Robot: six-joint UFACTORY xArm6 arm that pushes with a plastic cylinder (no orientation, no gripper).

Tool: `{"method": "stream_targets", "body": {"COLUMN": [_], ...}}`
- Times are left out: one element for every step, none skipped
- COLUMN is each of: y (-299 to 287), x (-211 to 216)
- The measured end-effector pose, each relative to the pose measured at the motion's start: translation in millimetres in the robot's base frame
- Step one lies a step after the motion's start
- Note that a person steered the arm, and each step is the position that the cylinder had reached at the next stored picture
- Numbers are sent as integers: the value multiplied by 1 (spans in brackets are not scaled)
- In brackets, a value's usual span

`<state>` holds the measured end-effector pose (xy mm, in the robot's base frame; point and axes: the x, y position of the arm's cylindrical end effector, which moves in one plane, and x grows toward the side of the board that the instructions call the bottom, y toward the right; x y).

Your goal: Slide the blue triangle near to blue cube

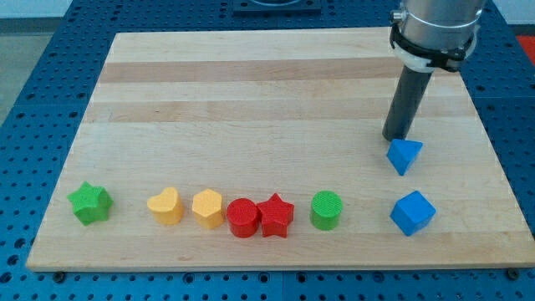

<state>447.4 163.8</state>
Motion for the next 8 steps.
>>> {"method": "stream_targets", "body": {"y": [0, 0, 0, 0, -3, -4, -4, 7], "x": [18, 25, 33, 41, 51, 58, 62, 69]}}
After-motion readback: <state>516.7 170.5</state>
